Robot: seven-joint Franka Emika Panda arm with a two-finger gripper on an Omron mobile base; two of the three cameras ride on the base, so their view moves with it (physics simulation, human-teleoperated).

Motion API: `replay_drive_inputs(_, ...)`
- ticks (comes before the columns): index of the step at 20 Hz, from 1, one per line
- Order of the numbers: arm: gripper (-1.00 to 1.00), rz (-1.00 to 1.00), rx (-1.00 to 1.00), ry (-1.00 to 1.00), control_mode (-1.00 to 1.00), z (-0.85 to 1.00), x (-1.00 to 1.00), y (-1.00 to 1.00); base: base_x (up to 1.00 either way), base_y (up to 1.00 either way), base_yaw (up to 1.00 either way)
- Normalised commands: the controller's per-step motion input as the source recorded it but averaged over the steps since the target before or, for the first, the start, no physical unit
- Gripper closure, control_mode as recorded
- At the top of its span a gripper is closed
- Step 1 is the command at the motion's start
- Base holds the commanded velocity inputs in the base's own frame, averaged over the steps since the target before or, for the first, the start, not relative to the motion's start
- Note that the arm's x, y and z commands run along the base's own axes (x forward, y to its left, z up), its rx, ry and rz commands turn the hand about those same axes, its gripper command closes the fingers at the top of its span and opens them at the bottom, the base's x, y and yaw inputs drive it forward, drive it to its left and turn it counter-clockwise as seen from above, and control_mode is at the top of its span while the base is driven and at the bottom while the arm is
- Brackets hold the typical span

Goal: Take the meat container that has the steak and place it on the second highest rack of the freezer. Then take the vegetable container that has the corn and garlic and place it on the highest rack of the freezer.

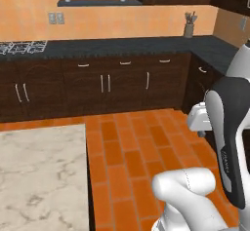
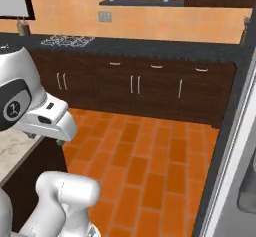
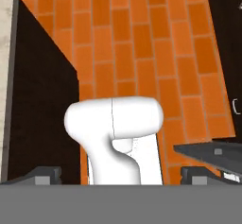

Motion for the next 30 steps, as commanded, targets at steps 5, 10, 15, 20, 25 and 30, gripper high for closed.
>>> replay_drive_inputs(5,-1.0,0.0,0.0,0.0,1.0,0.0,0.0,0.0,1.0,-0.17,0.0)
replay_drive_inputs(10,-1.0,0.0,0.0,0.0,1.0,0.0,0.0,0.0,1.0,-0.38,-0.03)
replay_drive_inputs(15,-1.0,0.0,0.0,0.0,1.0,0.0,0.0,0.0,0.35,-0.36,-0.71)
replay_drive_inputs(20,-1.0,0.0,0.0,0.0,1.0,0.0,0.0,0.0,-0.01,0.0,-0.95)
replay_drive_inputs(25,-1.0,0.0,0.0,0.0,1.0,0.0,0.0,0.0,0.24,0.13,-0.78)
replay_drive_inputs(30,-1.0,0.0,0.0,0.0,1.0,0.0,0.0,0.0,0.62,0.56,-0.63)
